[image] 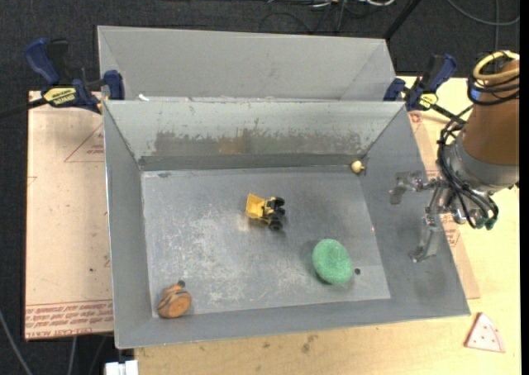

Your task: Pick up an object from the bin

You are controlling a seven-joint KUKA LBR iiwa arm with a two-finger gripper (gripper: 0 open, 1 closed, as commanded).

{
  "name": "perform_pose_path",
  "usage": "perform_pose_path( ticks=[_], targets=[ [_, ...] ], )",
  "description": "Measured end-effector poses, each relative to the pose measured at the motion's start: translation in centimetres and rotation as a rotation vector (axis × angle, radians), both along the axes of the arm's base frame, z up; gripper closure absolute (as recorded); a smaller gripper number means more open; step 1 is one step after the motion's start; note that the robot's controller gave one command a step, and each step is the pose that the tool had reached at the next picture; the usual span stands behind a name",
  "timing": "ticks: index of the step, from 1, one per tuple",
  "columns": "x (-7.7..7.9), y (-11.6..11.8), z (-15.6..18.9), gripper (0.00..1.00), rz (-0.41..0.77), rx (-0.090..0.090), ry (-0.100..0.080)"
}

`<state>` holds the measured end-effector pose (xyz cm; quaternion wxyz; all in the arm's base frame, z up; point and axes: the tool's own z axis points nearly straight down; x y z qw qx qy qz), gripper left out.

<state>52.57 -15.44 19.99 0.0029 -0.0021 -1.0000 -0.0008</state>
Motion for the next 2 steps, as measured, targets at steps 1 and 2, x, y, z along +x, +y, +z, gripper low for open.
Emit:
perform_pose_path(
  ticks=[1, 2],
  targets=[
    [0.1, 0.1, 0.5, 0.0, 0.004, -0.002, -0.007],
    [0.0, 4.9, -4.5, 0.0, -0.043, -0.003, -0.014]
  ],
)
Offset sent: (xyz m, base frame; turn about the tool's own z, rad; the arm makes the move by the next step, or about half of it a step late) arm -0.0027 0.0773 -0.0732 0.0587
